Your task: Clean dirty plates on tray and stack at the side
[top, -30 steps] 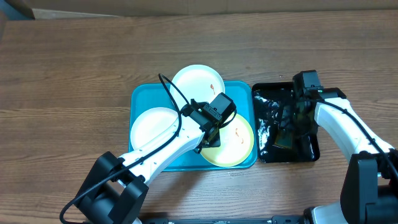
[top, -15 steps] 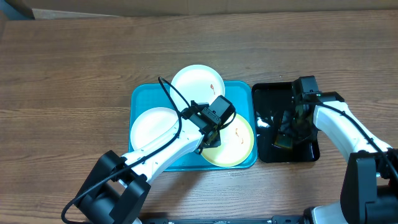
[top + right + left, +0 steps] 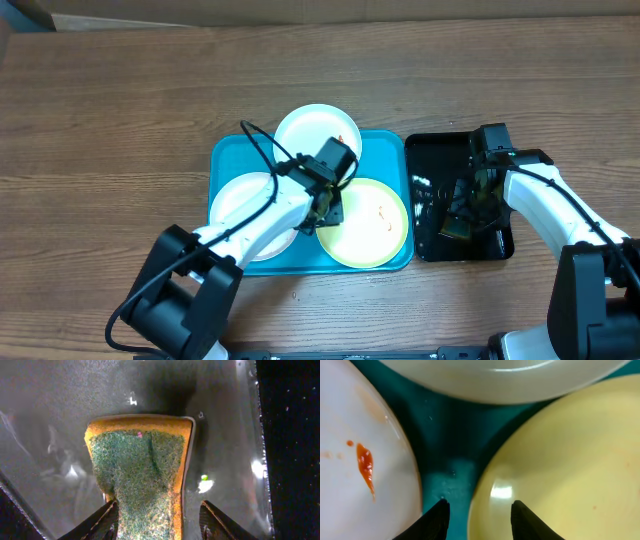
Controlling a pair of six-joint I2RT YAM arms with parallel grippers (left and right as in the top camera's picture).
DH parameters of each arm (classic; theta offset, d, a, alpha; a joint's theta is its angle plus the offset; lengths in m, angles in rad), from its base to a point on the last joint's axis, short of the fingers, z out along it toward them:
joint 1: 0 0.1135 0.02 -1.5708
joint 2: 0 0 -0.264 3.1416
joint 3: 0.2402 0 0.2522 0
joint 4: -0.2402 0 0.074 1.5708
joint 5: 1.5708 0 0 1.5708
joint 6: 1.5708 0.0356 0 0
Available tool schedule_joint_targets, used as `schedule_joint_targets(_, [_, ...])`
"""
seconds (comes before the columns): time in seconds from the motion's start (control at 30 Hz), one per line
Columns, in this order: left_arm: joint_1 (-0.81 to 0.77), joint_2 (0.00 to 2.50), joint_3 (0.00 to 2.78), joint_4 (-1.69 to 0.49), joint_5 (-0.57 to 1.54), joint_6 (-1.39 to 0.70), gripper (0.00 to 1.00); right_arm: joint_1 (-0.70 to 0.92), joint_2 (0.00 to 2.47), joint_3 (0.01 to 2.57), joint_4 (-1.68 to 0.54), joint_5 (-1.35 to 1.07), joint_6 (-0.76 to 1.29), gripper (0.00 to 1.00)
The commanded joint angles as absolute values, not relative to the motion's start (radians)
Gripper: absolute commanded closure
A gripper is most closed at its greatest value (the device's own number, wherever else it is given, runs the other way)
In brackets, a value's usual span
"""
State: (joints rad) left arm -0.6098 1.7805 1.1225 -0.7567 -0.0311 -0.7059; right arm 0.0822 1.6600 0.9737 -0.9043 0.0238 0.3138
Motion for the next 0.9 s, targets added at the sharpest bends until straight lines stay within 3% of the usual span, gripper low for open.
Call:
schedule_joint_targets(0.0, [-0.598,1.792,1.119,-0.754,0.005,-0.649,0.58,0.084,1.661,0.968,-0.900,0.021,0.318,0.47])
schedule_joint_targets(0.53, [-0.614,1.820,1.115,-0.731,0.065,-0.661,0.67,0.084,1.661,0.968,-0.918,0.020,0.318,0.43])
schedule_joint_targets(0.87, [-0.616,1.820,1.115,-0.724,0.072,-0.661,0.61,0.084,1.663,0.968,-0.895,0.000,0.318,0.40])
